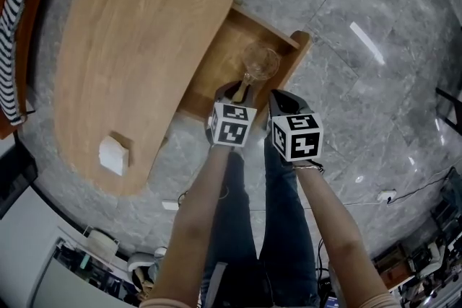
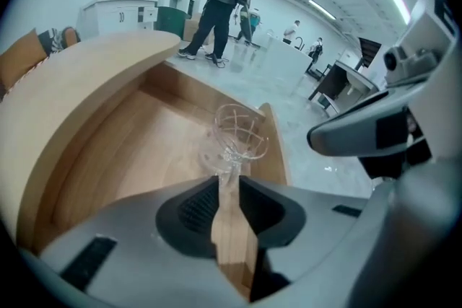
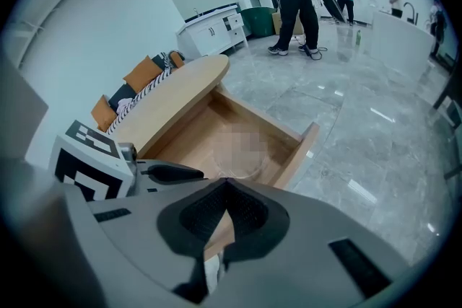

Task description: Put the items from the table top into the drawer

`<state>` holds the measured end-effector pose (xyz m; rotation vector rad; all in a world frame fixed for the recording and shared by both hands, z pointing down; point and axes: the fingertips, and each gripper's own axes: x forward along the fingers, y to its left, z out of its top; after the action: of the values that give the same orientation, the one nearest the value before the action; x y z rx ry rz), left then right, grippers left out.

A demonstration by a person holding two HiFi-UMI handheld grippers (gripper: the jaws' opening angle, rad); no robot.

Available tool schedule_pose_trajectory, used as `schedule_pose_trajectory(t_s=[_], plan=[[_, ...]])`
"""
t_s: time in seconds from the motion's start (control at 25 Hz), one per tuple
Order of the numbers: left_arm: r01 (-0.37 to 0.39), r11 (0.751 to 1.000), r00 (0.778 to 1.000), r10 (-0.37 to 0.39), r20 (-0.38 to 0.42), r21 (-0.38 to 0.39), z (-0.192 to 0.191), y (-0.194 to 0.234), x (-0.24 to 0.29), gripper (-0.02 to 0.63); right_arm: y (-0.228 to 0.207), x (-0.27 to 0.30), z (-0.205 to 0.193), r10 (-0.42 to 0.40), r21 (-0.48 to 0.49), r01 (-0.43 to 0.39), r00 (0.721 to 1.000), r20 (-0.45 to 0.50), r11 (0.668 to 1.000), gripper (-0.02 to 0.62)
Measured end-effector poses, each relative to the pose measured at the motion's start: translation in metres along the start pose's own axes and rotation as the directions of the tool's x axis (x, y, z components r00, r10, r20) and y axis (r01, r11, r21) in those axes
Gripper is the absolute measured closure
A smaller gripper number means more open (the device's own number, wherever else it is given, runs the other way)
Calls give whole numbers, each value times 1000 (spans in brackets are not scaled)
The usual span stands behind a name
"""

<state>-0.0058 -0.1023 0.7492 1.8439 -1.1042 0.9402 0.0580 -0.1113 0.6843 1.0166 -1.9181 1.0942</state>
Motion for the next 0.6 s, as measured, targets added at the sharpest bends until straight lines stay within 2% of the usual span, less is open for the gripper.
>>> schedule_pose_trajectory(t_s=[0.24, 0.44, 0.6], plan=[[14, 998, 998, -10, 68, -62, 9, 7, -36, 537, 16, -8, 0, -6, -1, 6, 999, 33, 1000, 586], [-5, 999, 992, 10, 123, -40, 15, 17, -68, 552, 34, -19, 3, -8, 0, 8, 998, 60, 1000, 586], [12, 998, 988, -2, 156, -63, 19, 17, -97, 558, 44, -37, 9, -9, 25, 7, 997, 77, 1000, 586]])
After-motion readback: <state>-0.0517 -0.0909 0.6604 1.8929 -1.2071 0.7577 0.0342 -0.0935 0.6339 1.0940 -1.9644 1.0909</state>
